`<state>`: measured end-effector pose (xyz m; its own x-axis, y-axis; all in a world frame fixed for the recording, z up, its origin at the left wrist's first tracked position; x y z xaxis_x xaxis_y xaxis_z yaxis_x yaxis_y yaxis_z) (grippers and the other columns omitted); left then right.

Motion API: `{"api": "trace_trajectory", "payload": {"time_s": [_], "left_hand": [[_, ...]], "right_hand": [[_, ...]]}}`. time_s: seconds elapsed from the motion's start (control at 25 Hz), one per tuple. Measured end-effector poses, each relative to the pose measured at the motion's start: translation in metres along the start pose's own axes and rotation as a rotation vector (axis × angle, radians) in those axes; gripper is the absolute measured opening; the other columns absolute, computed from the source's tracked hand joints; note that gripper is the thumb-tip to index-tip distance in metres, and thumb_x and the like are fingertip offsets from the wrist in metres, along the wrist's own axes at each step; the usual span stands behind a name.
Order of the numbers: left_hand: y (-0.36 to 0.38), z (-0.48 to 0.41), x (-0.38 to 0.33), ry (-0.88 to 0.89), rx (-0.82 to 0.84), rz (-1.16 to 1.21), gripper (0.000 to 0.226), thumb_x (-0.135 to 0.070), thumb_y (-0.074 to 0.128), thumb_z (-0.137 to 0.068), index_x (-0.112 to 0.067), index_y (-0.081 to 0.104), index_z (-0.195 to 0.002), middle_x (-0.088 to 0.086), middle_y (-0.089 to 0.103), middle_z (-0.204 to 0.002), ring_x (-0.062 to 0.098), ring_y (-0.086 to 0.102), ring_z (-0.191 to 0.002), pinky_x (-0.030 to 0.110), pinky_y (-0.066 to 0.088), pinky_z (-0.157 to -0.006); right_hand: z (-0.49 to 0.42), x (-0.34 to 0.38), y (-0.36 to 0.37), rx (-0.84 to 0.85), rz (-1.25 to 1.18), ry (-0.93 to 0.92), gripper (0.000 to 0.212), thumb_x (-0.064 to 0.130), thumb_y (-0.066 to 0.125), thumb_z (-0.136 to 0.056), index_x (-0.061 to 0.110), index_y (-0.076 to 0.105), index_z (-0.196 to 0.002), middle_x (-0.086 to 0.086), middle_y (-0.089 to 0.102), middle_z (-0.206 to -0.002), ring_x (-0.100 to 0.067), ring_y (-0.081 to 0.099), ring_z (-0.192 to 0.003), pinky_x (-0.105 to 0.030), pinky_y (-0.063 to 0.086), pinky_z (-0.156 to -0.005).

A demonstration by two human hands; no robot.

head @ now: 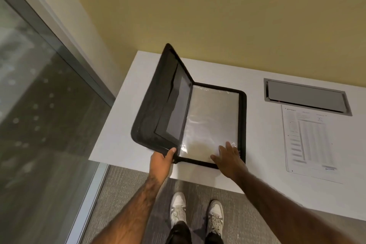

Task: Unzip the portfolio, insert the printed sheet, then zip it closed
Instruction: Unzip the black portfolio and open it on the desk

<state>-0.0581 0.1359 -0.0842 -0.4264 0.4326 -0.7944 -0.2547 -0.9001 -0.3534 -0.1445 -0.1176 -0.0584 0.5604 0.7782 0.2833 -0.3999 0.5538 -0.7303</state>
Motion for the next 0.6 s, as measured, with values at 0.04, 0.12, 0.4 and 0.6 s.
{"api": "trace_trajectory", "payload": {"time_s": [0.04,0.12,0.4,0.6], "left_hand": [[-0.003,-0.002,0.002,-0.049,-0.011,0.105,0.035,-0.031,0.072,-0.091,-0.009,0.068,-0.064,0.010,0.071,-0.063,0.029,0.076,-0.074,0.028,0.056,-0.058],[-0.011,-0.004,0.003,-0.125,-0.041,0.356,0.018,-0.023,0.075,-0.090,-0.006,0.074,-0.087,0.011,0.075,-0.076,0.027,0.076,-0.080,0.031,0.064,-0.070],[-0.066,-0.023,0.022,-0.300,-0.278,0.532,0.020,-0.021,0.071,-0.093,-0.007,0.060,-0.087,0.018,0.071,-0.079,0.024,0.070,-0.063,0.033,0.064,-0.067],[-0.085,-0.030,0.023,-0.332,-0.300,0.176,0.038,-0.038,0.075,-0.088,-0.004,0.059,-0.082,0.014,0.069,-0.071,0.030,0.064,-0.065,0.038,0.053,-0.062]], "right_hand": [[0.001,0.000,0.001,-0.016,-0.021,0.023,0.067,0.056,0.044,-0.095,0.018,0.033,-0.149,-0.014,0.010,-0.162,-0.039,0.013,-0.148,-0.056,0.028,-0.115],[0.003,0.001,0.002,-0.042,-0.025,0.039,0.070,0.053,0.046,-0.095,0.017,0.028,-0.153,-0.012,0.004,-0.164,-0.038,0.008,-0.150,-0.055,0.023,-0.117],[0.007,0.002,0.002,-0.014,0.123,-0.072,0.061,0.044,0.049,-0.097,0.015,0.030,-0.147,-0.012,0.007,-0.162,-0.038,0.007,-0.150,-0.048,0.033,-0.116],[0.006,0.001,0.002,-0.003,0.010,0.066,0.070,0.046,0.045,-0.096,0.023,0.017,-0.157,-0.005,-0.005,-0.167,-0.034,0.003,-0.153,-0.055,0.019,-0.120]]}}
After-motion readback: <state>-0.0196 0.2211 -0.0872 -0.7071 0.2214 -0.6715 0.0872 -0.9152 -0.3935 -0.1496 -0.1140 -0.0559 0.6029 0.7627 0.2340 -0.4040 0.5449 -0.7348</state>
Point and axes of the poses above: each hand's wrist, its own z-axis away from the middle knuckle, its own y-axis out of the palm, x = y × z, the point moved 3 cm from there along -z, towards the middle knuckle
